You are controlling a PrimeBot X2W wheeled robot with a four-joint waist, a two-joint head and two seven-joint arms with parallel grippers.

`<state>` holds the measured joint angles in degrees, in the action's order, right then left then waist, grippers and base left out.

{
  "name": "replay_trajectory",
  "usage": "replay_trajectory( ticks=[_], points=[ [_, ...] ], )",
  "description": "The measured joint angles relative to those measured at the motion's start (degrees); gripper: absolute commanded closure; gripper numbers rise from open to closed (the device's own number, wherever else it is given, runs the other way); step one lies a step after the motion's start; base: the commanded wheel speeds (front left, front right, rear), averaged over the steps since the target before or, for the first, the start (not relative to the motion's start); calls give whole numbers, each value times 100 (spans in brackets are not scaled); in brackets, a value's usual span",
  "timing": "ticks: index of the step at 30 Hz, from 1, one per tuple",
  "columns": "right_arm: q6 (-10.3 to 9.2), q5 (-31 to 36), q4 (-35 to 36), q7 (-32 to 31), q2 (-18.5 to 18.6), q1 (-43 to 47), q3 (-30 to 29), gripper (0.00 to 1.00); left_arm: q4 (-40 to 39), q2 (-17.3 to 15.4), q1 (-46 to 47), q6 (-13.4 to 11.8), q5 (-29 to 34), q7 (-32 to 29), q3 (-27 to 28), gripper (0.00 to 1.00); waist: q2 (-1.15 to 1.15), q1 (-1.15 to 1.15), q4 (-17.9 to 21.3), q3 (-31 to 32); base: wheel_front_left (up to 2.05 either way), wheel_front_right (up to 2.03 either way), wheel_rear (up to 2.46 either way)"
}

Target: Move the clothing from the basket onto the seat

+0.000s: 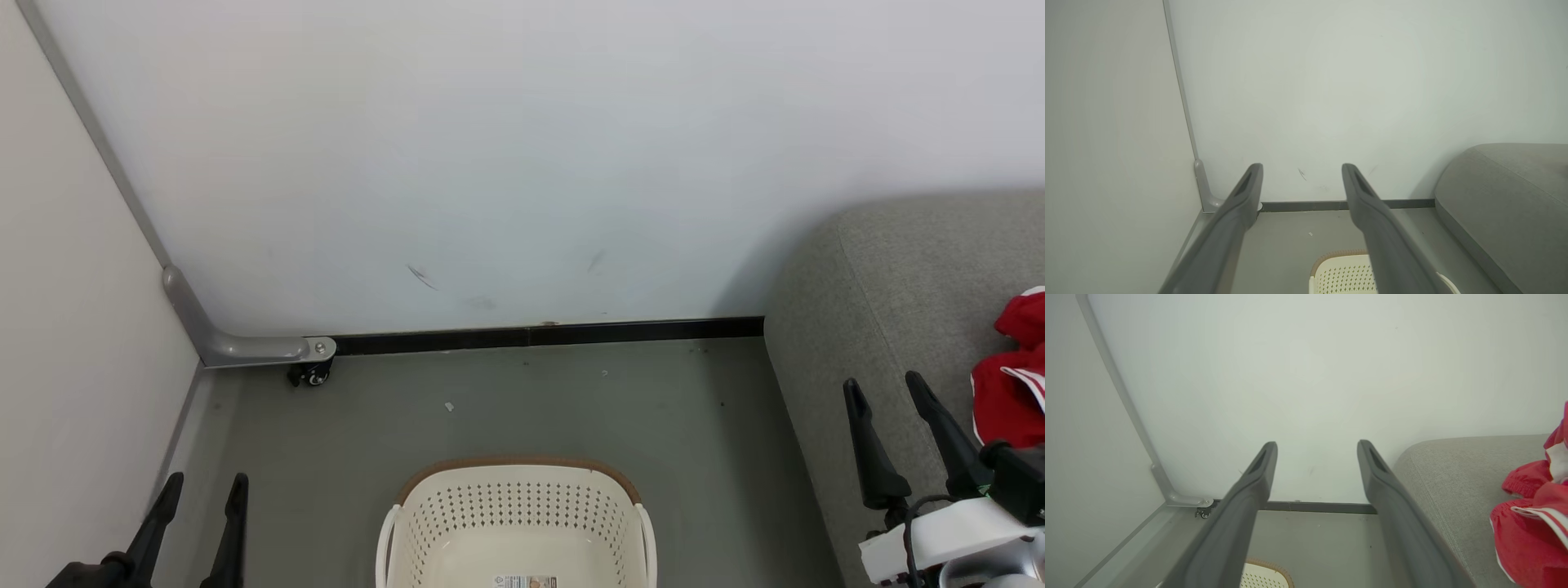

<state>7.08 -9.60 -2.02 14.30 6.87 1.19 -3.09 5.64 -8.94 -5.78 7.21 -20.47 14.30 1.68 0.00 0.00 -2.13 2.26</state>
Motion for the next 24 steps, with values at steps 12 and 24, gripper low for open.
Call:
replay_trajectory(
  ticks=[12, 24],
  points=[
    [0, -1, 119, 0, -3, 121, 21, 0, -21, 3, -110, 0, 73, 0, -34, 0, 0, 0, -3, 44, 0, 0, 0],
    [-3, -8, -151, -16, -174, 343, 62, 100, 287, 214, -219, 0, 94, -11, -102, 100, 0, 0, -10, 86, 0, 0, 0]
  ],
)
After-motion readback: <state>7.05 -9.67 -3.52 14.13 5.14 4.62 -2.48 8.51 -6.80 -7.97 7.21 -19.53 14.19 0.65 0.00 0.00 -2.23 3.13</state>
